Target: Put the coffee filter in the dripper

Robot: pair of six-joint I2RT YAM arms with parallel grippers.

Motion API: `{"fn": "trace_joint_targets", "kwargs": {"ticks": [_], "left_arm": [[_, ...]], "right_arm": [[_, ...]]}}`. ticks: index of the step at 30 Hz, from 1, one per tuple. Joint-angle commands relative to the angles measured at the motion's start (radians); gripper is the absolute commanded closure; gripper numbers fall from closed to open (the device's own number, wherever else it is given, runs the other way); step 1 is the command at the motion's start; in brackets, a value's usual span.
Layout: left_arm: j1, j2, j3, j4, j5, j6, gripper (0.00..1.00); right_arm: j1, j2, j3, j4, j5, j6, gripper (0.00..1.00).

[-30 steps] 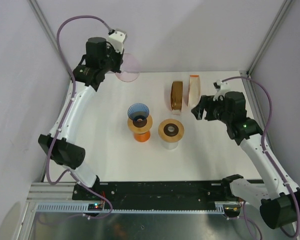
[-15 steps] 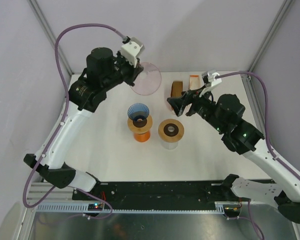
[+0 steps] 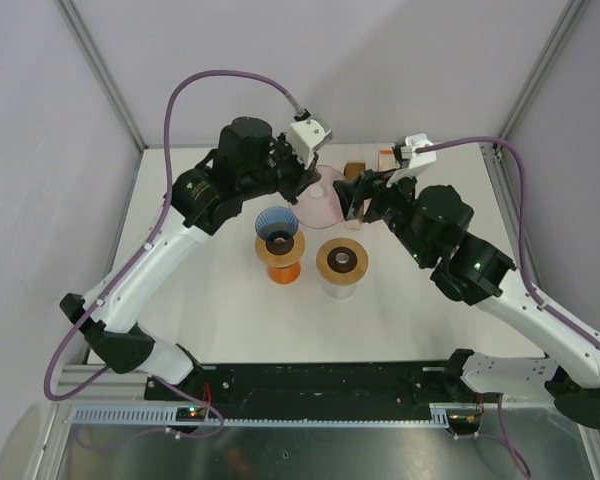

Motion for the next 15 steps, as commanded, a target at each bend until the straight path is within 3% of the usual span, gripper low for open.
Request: {"fn": "trace_joint_targets", "kwargs": {"ticks": [1,9,15], "left_arm": [[-0.011,-0.019,-0.001,0.039,0.046,-0.022,1.00],[-0.016,-0.014,-0.012,0.039,0.071,-0.033,1.00],[-0.020,-0.005,-0.028,0.038,0.070,-0.045,1.00]], "right_arm": [[0.005,0.038,0.058,-0.047,0.098,-0.026,0.33],[0.003,0.108,0.097,-0.133,0.105,-0.039,0.51],[0.003,0.140,0.129,-0.181,0.095,-0.056,0.79]]}}
